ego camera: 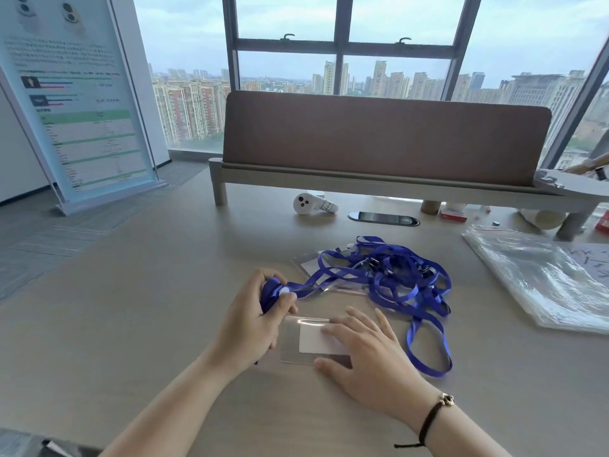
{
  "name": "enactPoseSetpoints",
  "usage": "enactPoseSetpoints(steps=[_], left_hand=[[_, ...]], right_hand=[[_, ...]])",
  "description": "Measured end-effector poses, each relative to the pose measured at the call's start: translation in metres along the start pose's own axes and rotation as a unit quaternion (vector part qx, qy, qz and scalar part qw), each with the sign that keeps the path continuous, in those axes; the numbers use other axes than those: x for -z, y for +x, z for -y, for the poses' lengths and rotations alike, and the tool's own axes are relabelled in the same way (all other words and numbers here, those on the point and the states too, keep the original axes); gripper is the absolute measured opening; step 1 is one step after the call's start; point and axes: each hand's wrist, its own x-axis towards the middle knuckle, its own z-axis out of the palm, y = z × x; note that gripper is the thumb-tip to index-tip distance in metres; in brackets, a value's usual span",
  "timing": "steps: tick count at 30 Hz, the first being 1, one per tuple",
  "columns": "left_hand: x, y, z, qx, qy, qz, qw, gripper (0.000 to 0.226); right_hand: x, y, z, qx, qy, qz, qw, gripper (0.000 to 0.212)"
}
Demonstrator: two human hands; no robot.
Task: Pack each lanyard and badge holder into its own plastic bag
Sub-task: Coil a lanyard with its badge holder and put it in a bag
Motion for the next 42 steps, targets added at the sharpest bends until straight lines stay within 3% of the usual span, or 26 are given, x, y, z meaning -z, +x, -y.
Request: enactPoseSetpoints(steps=[4,7,11,14,18,24,30,37,42], left_hand=[[-0.001,-0.013,-0.007,-0.076,0.146,0.078,0.983,0.014],[-0.012,-0.030,-0.003,-0.104,0.264,0.161,0.945,0.027],[-0.025,-0.049,0.010,-0.134,0.355,0.241,0.893,0.057],[-0.028,-0.057,0.012,-0.131,0.416,0.244,0.866,0.080],[-0.027,-0.062,0.009,-0.095,0.439,0.267,0.852,0.100],[-0.028,-0.062,0.008,-0.095,0.445,0.251,0.854,0.104],[-0.042,-0.067,0.009,-0.075,0.449,0.231,0.860,0.063],[-0.042,-0.067,0.006,-0.069,0.448,0.218,0.864,0.084],[-0.041,-0.056,-0.020,-0.088,0.434,0.201,0.874,0.058]], right_hand=[[-0.004,-0.025,0.014,0.019,0.079,-0.010,0.997,0.060],[-0.007,-0.042,0.025,-0.021,0.163,-0.019,0.986,0.059],[-0.014,-0.060,0.022,-0.060,0.244,-0.068,0.965,0.078],[-0.011,-0.070,0.018,-0.036,0.229,-0.073,0.970,0.086],[-0.011,-0.072,0.021,-0.006,0.168,-0.050,0.984,0.064],[-0.008,-0.072,0.022,-0.020,0.199,-0.073,0.977,0.061],[-0.014,-0.065,0.017,-0.001,0.207,-0.084,0.975,0.031],[-0.011,-0.067,0.019,-0.018,0.203,-0.107,0.973,0.034],[0.002,-0.077,0.010,-0.049,0.238,-0.136,0.960,0.029]])
